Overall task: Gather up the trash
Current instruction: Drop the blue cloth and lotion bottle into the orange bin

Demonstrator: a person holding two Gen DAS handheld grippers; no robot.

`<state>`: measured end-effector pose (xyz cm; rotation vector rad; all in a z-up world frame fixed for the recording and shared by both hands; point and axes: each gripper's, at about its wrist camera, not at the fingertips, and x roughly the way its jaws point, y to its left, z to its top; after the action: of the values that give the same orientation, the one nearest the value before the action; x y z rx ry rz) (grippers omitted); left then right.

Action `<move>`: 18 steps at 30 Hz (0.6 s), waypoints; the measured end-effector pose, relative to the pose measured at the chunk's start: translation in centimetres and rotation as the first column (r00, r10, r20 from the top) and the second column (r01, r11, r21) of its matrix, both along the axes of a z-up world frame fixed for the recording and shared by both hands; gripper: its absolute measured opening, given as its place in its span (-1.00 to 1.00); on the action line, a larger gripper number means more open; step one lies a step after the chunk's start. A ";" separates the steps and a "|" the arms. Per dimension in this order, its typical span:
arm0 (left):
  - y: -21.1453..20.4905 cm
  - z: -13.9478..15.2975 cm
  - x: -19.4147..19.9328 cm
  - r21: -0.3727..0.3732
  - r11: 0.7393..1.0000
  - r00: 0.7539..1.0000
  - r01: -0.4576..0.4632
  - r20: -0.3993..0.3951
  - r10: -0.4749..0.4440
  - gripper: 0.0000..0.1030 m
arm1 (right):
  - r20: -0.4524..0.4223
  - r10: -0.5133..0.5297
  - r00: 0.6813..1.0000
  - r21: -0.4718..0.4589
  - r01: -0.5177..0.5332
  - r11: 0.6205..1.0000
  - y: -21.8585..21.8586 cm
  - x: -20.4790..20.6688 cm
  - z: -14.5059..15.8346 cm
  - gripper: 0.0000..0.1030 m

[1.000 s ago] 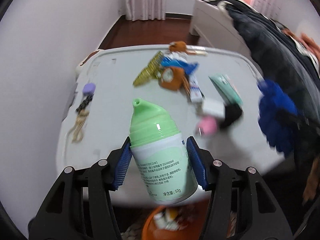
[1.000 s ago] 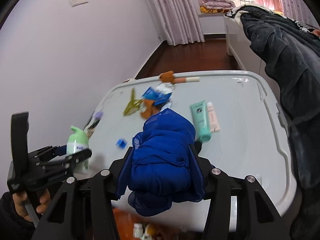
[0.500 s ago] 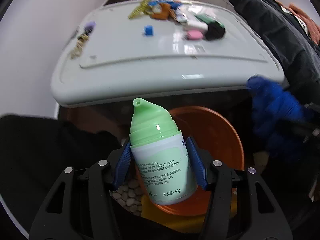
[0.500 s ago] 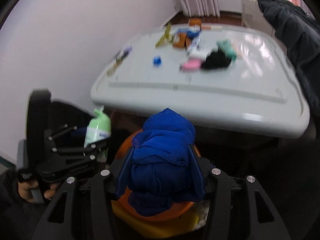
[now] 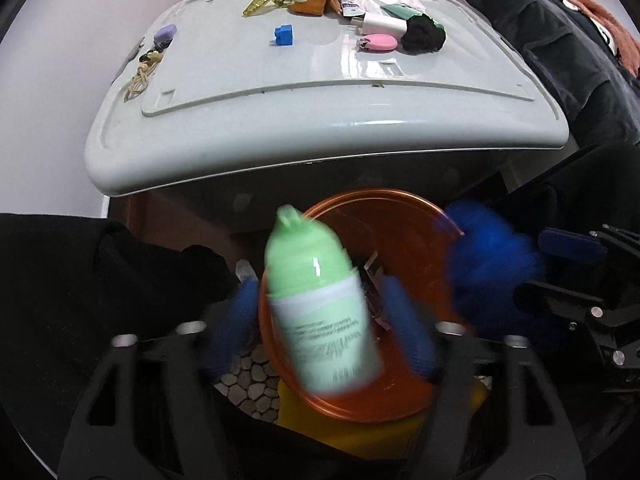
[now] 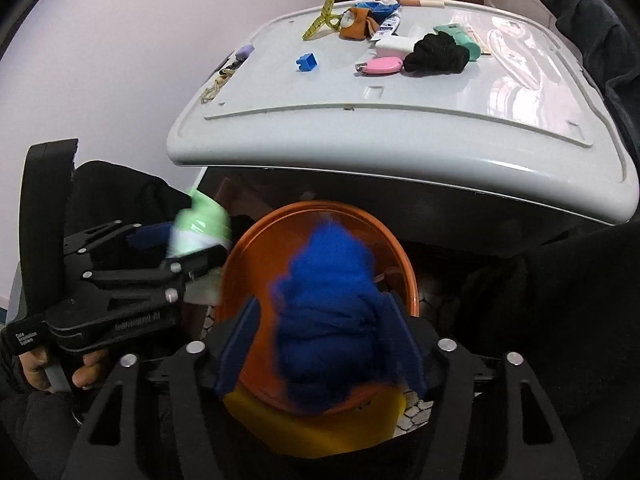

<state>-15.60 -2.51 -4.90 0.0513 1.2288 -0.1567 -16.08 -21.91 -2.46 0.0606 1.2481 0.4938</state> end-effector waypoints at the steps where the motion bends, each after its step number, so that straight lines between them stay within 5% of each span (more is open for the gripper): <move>1: -0.1 0.1 0.0 0.004 1.000 1.000 0.003 0.008 -0.003 0.62 | 0.003 -0.005 1.000 0.002 0.005 1.000 -0.1 0.1 0.0 0.31; 9: 0.5 0.2 1.0 -0.027 1.000 1.000 0.002 0.004 -0.001 0.62 | 0.100 -0.075 0.992 0.000 0.075 0.997 -2.6 4.6 2.2 0.31; 18: 1.2 0.0 3.1 -0.076 0.997 0.999 -0.032 -0.008 0.031 0.62 | 0.157 -0.268 0.951 -0.035 0.277 0.960 -4.0 18.6 1.8 0.31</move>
<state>-12.47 -1.29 -4.92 -0.0349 1.2289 -0.1761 2.56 -25.92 -0.63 0.1433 1.0840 0.2182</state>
